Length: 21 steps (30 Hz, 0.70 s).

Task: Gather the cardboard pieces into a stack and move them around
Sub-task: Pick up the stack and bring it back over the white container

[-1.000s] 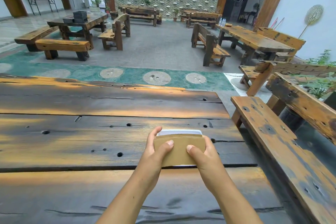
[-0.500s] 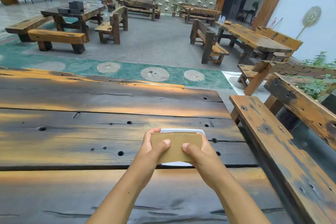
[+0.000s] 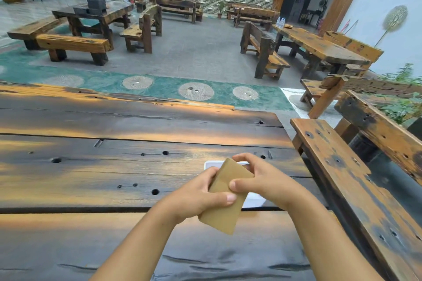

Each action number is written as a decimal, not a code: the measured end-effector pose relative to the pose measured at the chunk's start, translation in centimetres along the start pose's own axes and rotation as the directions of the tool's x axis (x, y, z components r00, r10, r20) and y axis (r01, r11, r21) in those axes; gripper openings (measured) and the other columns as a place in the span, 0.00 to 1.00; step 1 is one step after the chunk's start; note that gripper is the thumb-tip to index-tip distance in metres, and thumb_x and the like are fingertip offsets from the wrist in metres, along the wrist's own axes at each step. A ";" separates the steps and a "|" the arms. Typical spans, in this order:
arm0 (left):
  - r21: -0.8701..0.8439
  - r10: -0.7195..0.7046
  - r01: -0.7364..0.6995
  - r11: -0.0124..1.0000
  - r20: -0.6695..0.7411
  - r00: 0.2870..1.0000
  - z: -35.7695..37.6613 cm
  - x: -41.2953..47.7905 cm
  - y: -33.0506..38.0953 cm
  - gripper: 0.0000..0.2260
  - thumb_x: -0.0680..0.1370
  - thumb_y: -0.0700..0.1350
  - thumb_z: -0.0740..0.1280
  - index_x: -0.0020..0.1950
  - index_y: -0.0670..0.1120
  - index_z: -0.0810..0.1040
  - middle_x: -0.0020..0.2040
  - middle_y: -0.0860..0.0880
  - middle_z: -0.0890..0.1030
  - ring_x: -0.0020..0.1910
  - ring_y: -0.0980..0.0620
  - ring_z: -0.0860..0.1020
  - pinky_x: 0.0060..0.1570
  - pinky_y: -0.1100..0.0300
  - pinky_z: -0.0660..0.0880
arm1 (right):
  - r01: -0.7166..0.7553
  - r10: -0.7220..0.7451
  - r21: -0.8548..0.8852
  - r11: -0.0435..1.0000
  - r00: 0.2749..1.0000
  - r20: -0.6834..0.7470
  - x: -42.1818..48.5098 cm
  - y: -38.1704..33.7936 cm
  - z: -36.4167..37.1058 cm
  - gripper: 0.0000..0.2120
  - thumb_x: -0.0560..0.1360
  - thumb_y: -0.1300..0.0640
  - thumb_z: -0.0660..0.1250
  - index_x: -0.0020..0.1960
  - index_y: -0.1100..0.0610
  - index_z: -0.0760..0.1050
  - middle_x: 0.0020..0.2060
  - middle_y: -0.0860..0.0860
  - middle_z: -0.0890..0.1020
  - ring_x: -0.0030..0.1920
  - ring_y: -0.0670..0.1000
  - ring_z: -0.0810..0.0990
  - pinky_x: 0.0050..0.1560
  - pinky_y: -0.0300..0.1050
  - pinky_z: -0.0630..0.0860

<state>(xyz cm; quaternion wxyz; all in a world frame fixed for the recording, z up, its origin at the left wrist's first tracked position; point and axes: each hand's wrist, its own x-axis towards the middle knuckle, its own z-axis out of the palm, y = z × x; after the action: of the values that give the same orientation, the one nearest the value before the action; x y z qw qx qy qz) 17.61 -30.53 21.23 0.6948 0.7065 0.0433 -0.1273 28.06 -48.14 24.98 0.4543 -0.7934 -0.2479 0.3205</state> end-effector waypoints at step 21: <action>-0.243 0.034 -0.092 0.966 -0.233 0.972 2.7 1.2 -1.5 0.26 0.71 0.57 0.74 0.66 0.57 0.72 0.56 0.53 0.86 0.55 0.52 0.85 0.56 0.50 0.82 | 0.109 0.150 0.599 0.793 0.919 -0.365 1.1 2.0 7.8 0.18 0.64 0.43 0.65 0.53 0.42 0.78 0.44 0.46 0.87 0.44 0.46 0.87 0.41 0.46 0.82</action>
<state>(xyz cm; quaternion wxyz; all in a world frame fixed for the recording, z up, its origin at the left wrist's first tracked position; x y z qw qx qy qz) 18.06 -33.26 19.50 0.7731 0.6234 0.1156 -0.0170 23.25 -43.90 19.94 0.7217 -0.6552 -0.0264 0.2217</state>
